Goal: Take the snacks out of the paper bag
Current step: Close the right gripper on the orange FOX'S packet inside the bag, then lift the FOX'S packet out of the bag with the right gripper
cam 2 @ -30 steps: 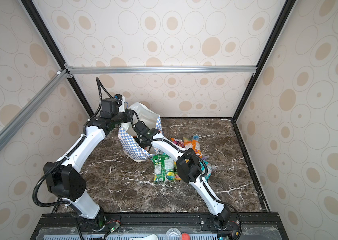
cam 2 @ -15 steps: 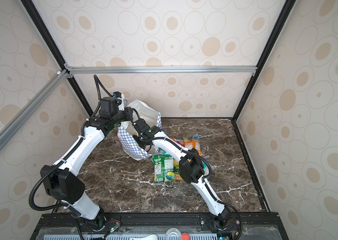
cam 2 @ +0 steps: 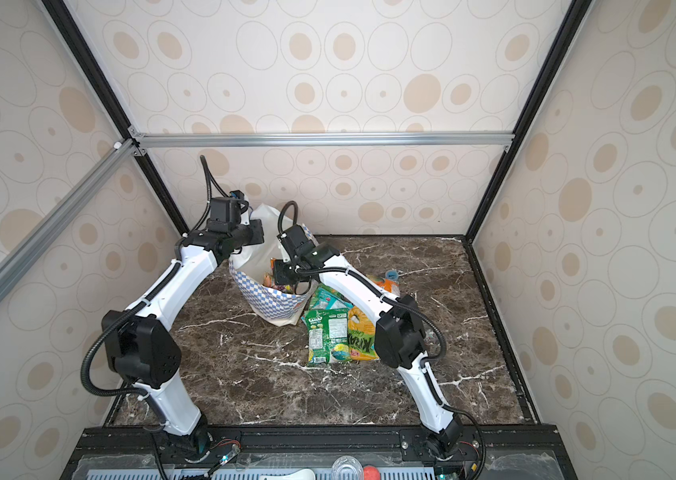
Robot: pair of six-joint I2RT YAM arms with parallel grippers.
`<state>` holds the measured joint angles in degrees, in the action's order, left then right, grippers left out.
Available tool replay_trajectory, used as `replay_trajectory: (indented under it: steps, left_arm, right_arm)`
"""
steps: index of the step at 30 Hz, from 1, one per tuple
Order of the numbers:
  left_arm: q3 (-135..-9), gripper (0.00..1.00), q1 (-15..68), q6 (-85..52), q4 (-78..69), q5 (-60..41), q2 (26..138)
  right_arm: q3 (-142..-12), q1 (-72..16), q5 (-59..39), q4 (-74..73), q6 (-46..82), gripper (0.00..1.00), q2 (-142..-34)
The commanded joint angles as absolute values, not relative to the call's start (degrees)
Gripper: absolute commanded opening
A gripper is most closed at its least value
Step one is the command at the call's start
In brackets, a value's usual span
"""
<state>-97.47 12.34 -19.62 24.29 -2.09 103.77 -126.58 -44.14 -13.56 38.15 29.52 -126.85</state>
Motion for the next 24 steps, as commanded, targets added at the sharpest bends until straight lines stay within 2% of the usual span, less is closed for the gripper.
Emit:
replay_trajectory:
  steps: [1, 12, 24]
  left_arm:
    - [-96.7, 0.00, 12.2, -17.0, 26.9, -3.6, 104.5]
    - [-97.6, 0.00, 12.2, -17.0, 27.0, -3.3, 105.3]
    - [-96.3, 0.00, 12.2, -14.5, 29.7, 4.4, 104.8]
  right_arm:
    - [-128.5, -44.6, -18.7, 31.5, 27.5, 0.00, -121.0]
    - [-131.1, -44.6, -17.1, 29.0, 26.1, 0.00, -119.2]
    - [-131.3, -44.6, -16.6, 20.0, 25.6, 0.00, -113.6]
